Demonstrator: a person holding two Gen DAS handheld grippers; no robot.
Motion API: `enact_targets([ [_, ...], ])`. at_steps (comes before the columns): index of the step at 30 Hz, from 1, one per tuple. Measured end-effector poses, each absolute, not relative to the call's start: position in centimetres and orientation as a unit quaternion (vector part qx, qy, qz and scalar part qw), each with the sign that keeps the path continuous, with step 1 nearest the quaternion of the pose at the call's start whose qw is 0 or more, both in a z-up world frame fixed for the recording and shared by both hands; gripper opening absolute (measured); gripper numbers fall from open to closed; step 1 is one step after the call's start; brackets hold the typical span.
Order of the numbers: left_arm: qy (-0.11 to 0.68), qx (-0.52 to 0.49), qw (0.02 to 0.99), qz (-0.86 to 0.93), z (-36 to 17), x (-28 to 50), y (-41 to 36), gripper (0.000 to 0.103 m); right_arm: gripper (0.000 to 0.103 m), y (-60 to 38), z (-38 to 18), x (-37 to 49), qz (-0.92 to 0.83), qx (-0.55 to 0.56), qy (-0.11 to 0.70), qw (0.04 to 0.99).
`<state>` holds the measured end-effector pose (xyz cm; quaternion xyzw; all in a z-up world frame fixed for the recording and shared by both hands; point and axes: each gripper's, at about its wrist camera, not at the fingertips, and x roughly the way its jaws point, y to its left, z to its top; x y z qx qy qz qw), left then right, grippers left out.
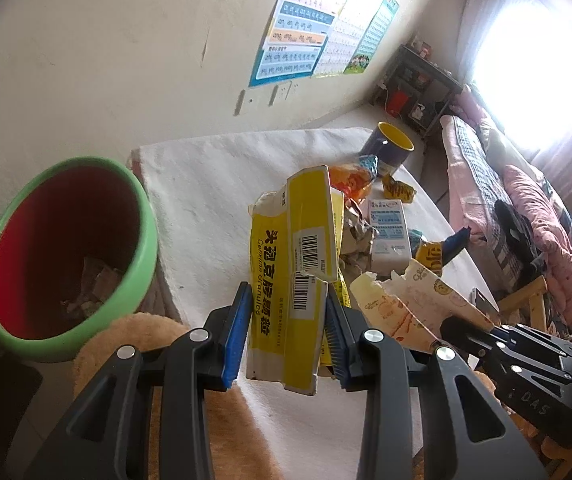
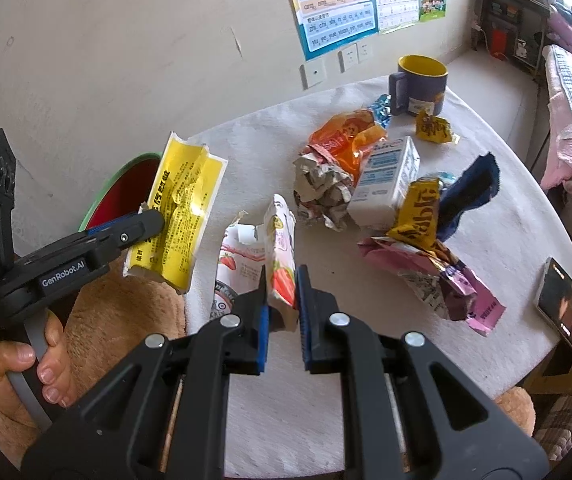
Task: Collect trash
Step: 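Carry the yellow box and snack packet toward the red bucket, then open both grippers over the red bucket to drop the yellow box and packet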
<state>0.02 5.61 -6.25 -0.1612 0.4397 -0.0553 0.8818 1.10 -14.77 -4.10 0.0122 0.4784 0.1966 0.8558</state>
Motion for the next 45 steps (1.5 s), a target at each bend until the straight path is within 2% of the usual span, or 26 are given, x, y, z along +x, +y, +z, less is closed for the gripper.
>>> enact_targets([
  [17,0.399,-0.201,0.894,0.02,-4.6,-1.0,13.4,0.033,0.013,-9.0,-3.3,2.5,0.237,-0.008,0.472,0.849],
  [27,0.4,-0.228,0.884,0.084,-6.1,-1.8,19.0,0.033,0.013,-4.3,-3.5,3.2,0.275,-0.021,0.473,0.837],
  [45,0.416,-0.26,0.862,0.125,-9.0,-2.8,23.5,0.033,0.013,3.8,-3.5,5.3,0.326,-0.042,0.462,0.823],
])
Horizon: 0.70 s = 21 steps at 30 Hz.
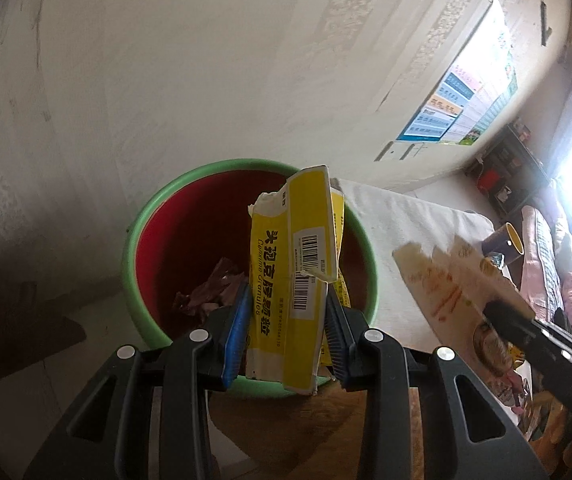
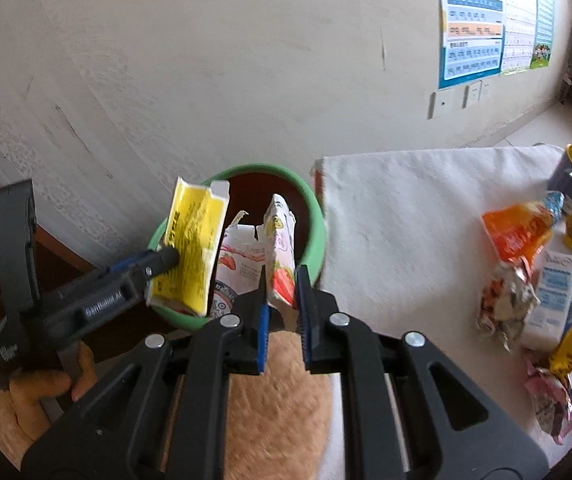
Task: Collect trash
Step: 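Open both grippers over the red bucket to drop the yellow box and packet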
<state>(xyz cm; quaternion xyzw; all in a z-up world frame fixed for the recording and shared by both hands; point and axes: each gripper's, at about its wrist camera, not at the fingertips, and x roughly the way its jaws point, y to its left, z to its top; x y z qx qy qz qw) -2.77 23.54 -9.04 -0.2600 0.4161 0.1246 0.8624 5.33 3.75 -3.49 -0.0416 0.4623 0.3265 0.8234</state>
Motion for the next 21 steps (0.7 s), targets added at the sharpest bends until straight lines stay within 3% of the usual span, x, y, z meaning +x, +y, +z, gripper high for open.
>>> enact_targets([
  [7,0.421,-0.275,0.853,0.137,-10.1,-2.8,24.8,0.033,0.013,5.5,-5.2,6.7,0.329,-0.014,0.488,0.808],
  [9,0.419,-0.28,0.851,0.148,-10.2,-3.0,25.1,0.042,0.014,5.8,-5.2,6.9,0.331,-0.005,0.483,0.811],
  [10,0.416,-0.283,0.851,0.152,-10.2,-3.0,25.2,0.044,0.023,5.9,-5.2,7.0,0.331,-0.001,0.481,0.812],
  [11,0.413,-0.29,0.85,0.154,-10.3,-3.1,25.4,0.052,0.038,5.9,-5.1,7.1,0.33,0.002,0.479,0.813],
  [13,0.412,-0.295,0.848,0.154,-10.4,-3.4,25.6,0.06,0.048,5.9,-4.9,7.1,0.33,0.01,0.472,0.818],
  [21,0.42,-0.295,0.848,0.133,-10.1,-3.2,24.4,0.06,0.048,2.9,-4.8,6.2,0.32,0.015,0.476,0.819],
])
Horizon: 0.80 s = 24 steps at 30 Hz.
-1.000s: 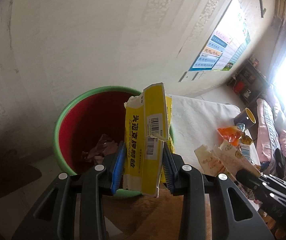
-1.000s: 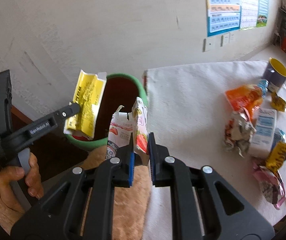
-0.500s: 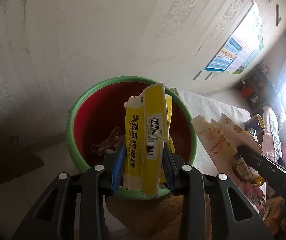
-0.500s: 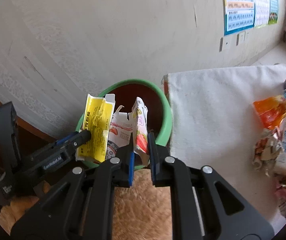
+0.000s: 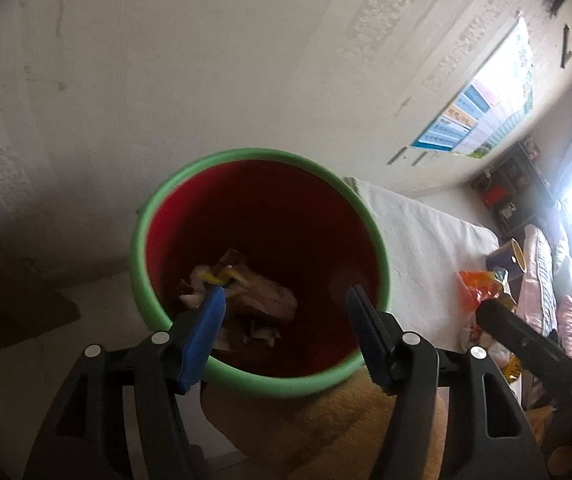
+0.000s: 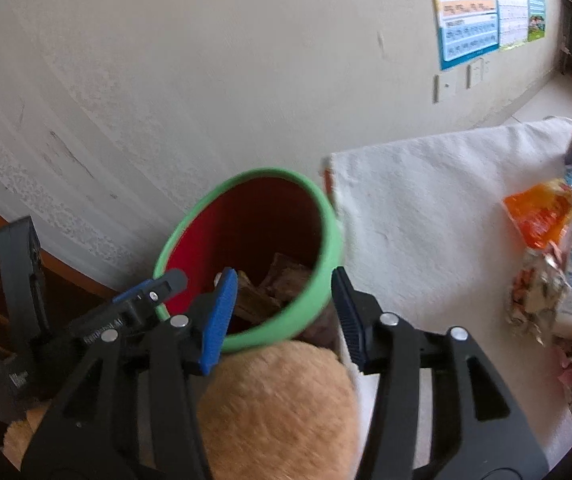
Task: Collect trash
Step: 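Open both grippers over the red bucket to drop the yellow box and packet, then grasp the crumpled paper wrapper with the left gripper while the right grasps a pink packet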
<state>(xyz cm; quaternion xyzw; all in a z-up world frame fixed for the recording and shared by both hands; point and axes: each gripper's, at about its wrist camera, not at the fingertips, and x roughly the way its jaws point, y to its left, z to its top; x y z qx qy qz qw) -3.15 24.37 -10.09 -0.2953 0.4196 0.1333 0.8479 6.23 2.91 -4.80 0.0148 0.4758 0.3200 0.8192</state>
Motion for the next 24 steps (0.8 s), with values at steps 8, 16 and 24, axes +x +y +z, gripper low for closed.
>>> enact_targets([
  [8,0.434,-0.264,0.856,0.095,-9.2,-2.2,20.6,0.06,0.048,-9.0,-7.0,4.9,0.201,-0.005,0.491,0.848],
  [16,0.45,-0.232,0.86,0.066,-8.4,-1.0,16.5,0.06,0.058,-21.9,-9.6,4.1,0.054,-0.061,0.51,0.856],
  [24,0.473,-0.179,0.862,0.013,-7.6,0.2,10.2,0.06,0.039,-22.4,-13.3,4.7,0.081,-0.084,0.538,0.835],
])
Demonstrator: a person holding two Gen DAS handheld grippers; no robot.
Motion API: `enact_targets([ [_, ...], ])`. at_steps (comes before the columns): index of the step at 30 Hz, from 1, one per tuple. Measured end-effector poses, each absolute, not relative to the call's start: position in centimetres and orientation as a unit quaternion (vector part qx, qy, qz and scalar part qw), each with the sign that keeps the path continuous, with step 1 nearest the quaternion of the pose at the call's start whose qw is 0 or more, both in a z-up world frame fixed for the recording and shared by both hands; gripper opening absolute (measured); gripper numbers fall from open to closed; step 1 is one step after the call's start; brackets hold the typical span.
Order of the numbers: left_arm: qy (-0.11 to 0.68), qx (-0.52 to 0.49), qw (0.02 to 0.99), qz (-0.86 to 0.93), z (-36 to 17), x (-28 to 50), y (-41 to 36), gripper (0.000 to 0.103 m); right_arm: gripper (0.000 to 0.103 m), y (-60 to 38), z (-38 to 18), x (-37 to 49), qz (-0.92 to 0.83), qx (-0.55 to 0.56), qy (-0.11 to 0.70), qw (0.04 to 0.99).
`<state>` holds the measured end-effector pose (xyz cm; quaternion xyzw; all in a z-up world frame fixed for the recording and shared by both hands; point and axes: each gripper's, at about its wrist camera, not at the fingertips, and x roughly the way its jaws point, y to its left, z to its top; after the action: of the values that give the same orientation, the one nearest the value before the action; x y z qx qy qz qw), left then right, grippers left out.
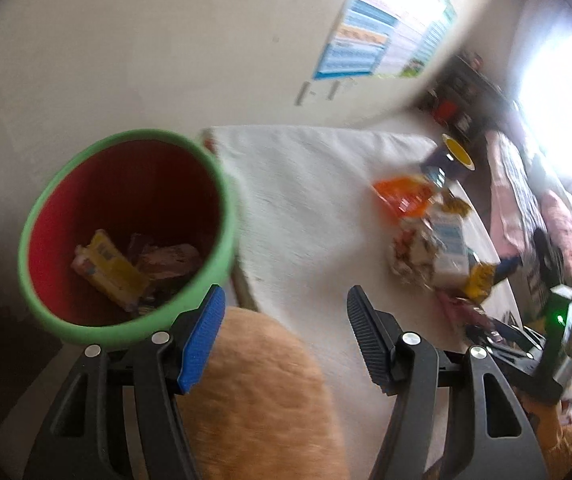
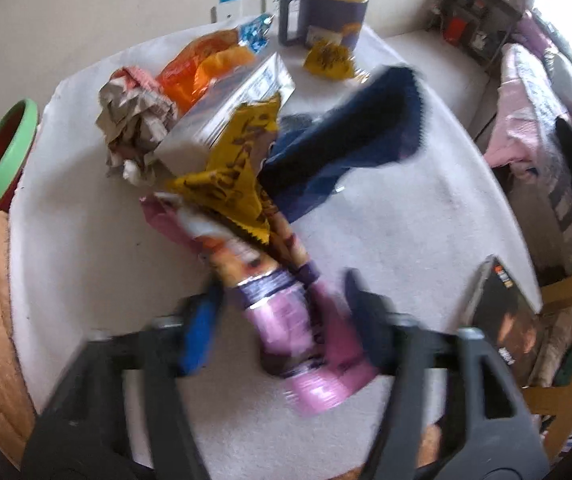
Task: Collect trash
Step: 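Grasp the crumpled paper wrapper with the left gripper while the right grasps a pink packet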
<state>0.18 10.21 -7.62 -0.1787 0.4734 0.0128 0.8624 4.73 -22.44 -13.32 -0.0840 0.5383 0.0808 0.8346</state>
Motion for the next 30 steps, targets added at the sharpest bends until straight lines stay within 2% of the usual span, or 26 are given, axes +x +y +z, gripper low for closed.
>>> enact_targets([
  [2,0.477,-0.164,0.864,0.002,-7.4,0.5,8.8,0.06,0.032,-22.2,-13.2,4.3,0.094,-0.067,0.536,0.836],
  [4,0.481,-0.152,0.864,-0.01,-7.3,0.9,7.3,0.06,0.029,-22.2,-12.9,3.1,0.113,-0.05,0.532,0.838],
  [10,0.485,-0.123,0.864,-0.05,-7.4,4.1,2.7,0.06,0.029,-23.5,-12.1,-0.6,0.155,0.07,0.547,0.82],
  [17,0.481,-0.086,0.87,-0.071,-9.3,10.1,-3.1,0.06,0.029,-22.9,-13.3,-2.8,0.164,0.065,0.556,0.812],
  [25,0.54,-0.065,0.836,-0.068,-14.4,14.9,-5.9,0.063,0.029,-23.7,-13.3,-2.9,0.159,0.086,0.552,0.814],
  [27,0.541,-0.078,0.834,-0.071,-14.7,14.8,-5.7,0.057,0.029,-23.8,-13.2,-3.0,0.158,0.091,0.552,0.814],
  [29,0.537,-0.069,0.838,-0.071,-14.4,14.4,-5.8,0.044,0.03,-23.9,-13.2,-2.8,0.158,0.094,0.553,0.812],
  [30,0.537,-0.064,0.838,-0.074,-14.2,14.1,-5.8,0.041,0.03,-23.8,-13.3,-2.8,0.159,0.095,0.554,0.811],
])
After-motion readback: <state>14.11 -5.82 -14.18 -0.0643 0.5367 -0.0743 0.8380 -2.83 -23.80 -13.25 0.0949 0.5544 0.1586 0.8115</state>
